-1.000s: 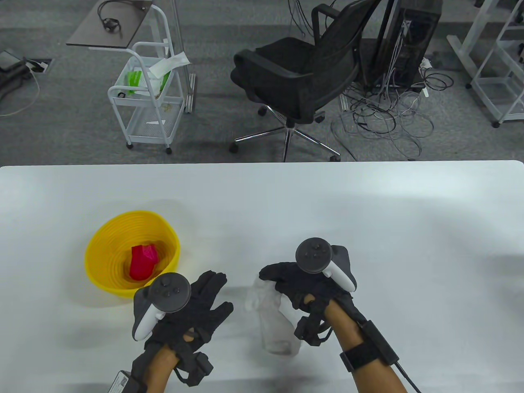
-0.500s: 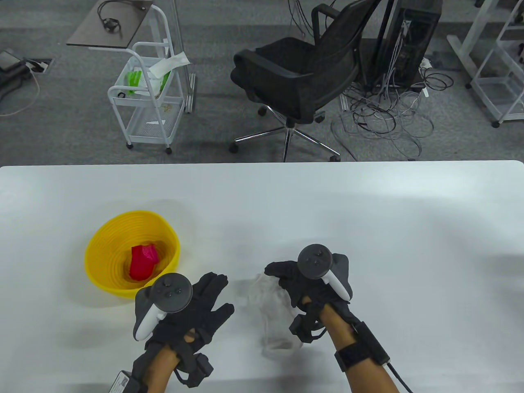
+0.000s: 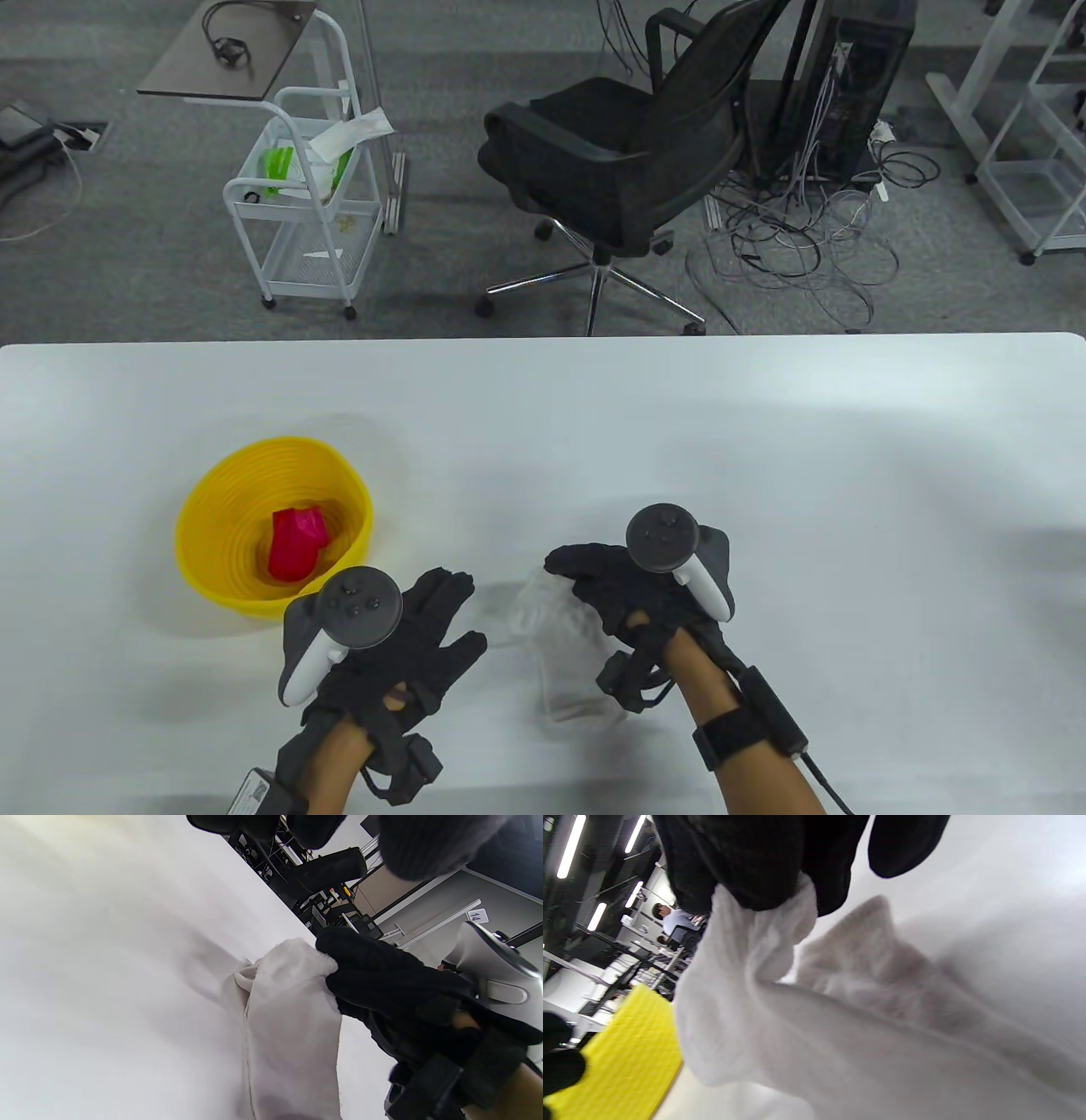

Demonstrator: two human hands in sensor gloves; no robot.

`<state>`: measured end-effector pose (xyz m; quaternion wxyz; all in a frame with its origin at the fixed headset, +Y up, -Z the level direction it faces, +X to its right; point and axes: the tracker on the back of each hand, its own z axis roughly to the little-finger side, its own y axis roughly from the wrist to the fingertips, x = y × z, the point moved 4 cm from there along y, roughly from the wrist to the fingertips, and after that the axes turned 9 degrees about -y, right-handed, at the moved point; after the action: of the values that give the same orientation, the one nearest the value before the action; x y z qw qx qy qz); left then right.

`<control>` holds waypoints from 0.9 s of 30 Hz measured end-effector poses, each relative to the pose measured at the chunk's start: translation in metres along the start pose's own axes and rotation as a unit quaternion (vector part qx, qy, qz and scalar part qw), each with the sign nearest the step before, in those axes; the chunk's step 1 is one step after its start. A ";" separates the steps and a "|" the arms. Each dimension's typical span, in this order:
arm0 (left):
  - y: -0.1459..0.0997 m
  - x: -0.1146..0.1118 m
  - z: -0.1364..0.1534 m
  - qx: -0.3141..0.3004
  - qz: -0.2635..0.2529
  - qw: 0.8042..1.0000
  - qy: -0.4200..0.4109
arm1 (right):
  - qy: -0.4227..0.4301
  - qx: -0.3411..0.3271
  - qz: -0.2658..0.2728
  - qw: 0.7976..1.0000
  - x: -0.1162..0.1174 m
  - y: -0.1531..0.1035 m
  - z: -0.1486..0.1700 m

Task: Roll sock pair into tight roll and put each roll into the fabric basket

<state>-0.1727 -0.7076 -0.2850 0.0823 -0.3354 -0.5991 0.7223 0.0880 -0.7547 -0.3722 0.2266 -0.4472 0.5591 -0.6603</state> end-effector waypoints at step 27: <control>0.010 -0.066 -0.025 -0.061 0.086 0.991 0.086 | -0.147 -0.001 0.026 0.989 -0.043 -0.075 -0.002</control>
<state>-0.1048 -0.7243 -0.2699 0.0505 -0.4510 -0.6013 0.6576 0.1226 -0.6989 -0.3164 0.3232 -0.5246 0.5320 -0.5808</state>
